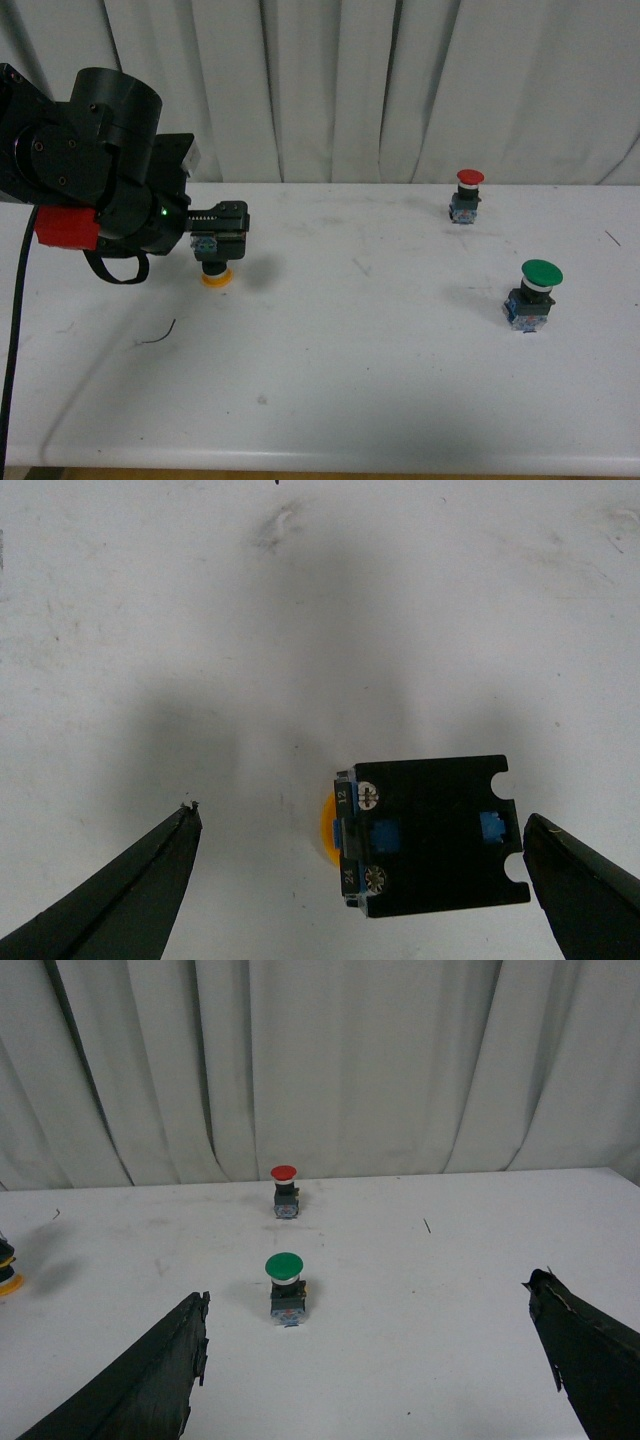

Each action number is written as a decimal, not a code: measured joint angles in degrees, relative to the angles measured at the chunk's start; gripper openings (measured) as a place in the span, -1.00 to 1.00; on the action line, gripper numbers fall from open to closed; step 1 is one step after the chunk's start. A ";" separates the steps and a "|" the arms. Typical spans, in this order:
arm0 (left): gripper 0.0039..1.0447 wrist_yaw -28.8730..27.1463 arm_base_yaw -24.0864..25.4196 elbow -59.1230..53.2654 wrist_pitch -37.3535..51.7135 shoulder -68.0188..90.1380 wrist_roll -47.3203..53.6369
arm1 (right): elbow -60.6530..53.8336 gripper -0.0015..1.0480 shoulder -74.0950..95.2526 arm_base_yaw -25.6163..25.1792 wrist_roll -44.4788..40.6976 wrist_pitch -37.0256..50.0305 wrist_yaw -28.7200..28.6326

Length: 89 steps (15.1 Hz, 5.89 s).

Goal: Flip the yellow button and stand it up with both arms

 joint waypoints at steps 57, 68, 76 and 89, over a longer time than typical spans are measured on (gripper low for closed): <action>-0.33 28.22 -12.39 -46.95 58.45 -42.34 -49.92 | 13.75 0.88 64.19 -3.78 -0.22 56.72 -6.54; -0.33 27.78 -12.85 -46.47 59.21 -42.12 -49.92 | 24.92 0.88 91.69 13.25 76.04 73.70 -24.20; -0.33 27.76 -12.85 -46.47 60.50 -41.13 -49.96 | 30.75 0.88 95.19 20.37 85.61 73.92 -20.20; -0.33 28.02 -12.48 -46.90 59.45 -41.27 -50.31 | 33.18 -0.23 97.15 25.83 84.96 74.34 -17.92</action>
